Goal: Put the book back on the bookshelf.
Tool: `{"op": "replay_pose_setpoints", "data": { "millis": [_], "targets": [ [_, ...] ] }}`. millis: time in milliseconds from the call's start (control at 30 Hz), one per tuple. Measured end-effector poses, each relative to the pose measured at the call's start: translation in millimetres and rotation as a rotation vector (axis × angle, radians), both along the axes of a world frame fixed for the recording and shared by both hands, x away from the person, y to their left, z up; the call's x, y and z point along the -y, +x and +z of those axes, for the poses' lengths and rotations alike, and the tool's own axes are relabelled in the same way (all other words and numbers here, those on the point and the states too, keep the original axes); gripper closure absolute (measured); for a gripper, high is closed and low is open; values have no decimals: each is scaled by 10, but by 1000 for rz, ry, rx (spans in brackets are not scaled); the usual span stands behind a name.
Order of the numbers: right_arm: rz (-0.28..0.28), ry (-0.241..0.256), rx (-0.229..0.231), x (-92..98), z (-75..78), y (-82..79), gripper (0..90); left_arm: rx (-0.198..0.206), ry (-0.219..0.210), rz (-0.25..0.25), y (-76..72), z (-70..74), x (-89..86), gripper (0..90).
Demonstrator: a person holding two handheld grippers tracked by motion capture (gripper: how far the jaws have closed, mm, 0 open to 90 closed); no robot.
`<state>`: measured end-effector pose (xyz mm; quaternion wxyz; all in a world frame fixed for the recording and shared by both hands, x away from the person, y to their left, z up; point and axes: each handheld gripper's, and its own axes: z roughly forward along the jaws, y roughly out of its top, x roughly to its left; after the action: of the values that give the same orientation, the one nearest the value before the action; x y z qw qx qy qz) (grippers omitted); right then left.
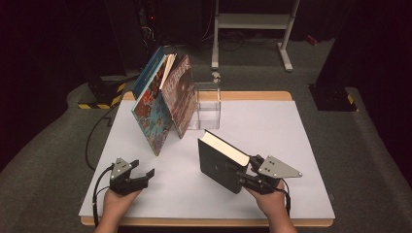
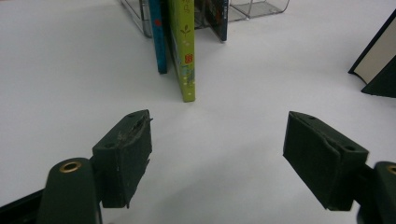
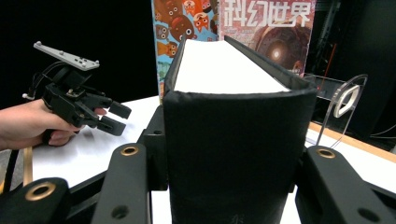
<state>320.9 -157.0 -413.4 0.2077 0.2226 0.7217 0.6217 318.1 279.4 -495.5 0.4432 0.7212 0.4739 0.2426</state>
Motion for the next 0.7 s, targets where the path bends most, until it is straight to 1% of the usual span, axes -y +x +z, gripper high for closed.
{"op": "replay_pose_setpoints", "data": {
  "millis": [267,333,433,533,700],
  "targets": [
    [-36,12,4,-19,-11,-29,529,2,-4,0,-3,-1,3,239],
    [-44,13,2,-22,-10,-33,529,0,2,2,-7,-4,0,239],
    [-59,20,-1,-22,-10,-24,529,-4,4,2,-1,-12,-1,239],
    [-76,35,-14,-13,-10,-6,530,-2,6,3,-3,-7,4,239],
    [-83,42,-15,-13,-9,1,531,7,2,6,-11,16,-23,240]
  ]
}}
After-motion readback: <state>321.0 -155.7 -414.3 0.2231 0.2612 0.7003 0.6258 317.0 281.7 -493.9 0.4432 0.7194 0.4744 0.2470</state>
